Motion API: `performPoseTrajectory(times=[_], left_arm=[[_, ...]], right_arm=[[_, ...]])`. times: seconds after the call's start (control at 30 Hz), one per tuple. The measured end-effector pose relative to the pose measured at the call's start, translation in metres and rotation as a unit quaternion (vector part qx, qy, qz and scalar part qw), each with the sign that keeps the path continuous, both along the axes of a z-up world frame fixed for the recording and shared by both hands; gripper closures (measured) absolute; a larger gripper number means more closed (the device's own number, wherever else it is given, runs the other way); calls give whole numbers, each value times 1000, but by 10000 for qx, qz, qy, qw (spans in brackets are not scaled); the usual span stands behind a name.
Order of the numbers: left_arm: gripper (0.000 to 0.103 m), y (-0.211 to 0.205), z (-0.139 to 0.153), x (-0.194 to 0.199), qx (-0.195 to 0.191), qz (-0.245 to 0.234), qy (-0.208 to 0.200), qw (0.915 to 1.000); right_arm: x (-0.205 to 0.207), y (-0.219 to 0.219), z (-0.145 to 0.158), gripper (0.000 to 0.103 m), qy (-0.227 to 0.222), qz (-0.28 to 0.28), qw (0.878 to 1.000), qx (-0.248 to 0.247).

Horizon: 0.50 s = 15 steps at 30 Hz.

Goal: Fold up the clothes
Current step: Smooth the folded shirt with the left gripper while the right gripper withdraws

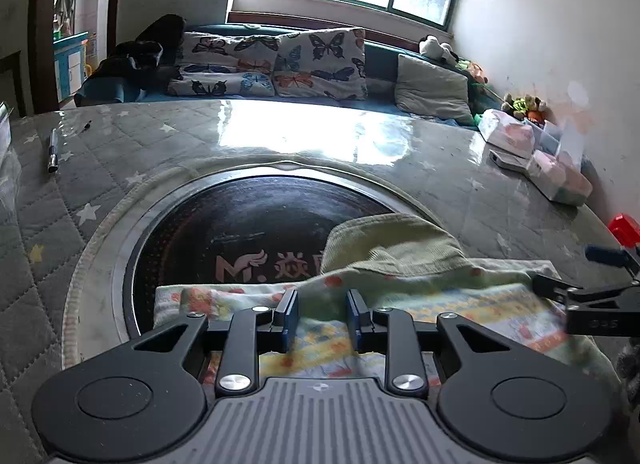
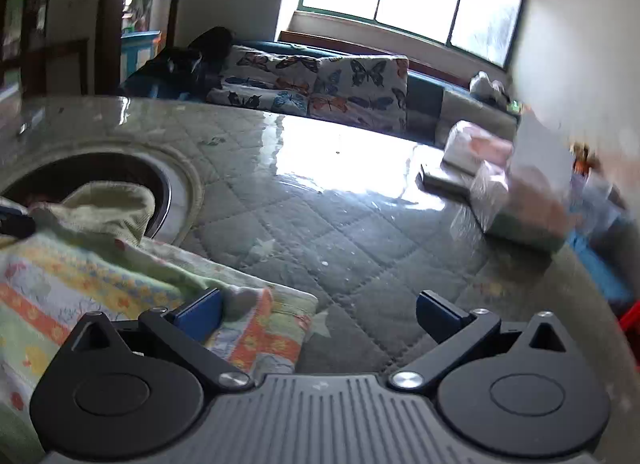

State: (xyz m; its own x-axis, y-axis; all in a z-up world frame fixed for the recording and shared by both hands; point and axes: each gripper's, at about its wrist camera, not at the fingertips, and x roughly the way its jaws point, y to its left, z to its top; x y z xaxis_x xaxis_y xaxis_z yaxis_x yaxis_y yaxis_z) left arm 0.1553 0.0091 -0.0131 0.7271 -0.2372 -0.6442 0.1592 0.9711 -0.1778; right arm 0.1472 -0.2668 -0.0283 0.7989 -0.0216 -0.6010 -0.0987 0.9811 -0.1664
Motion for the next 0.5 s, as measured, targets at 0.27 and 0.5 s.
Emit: performPoseTrajectory(times=[0.27, 0.5], left_arm=[[72, -2, 1, 10, 85, 73, -14, 9999], [59, 6, 12, 2, 72, 175, -93, 9998]], right_arm=[[-2, -2, 4, 0, -31, -9, 10000, 53], [-11, 4, 13, 0, -101, 157, 9998, 76]])
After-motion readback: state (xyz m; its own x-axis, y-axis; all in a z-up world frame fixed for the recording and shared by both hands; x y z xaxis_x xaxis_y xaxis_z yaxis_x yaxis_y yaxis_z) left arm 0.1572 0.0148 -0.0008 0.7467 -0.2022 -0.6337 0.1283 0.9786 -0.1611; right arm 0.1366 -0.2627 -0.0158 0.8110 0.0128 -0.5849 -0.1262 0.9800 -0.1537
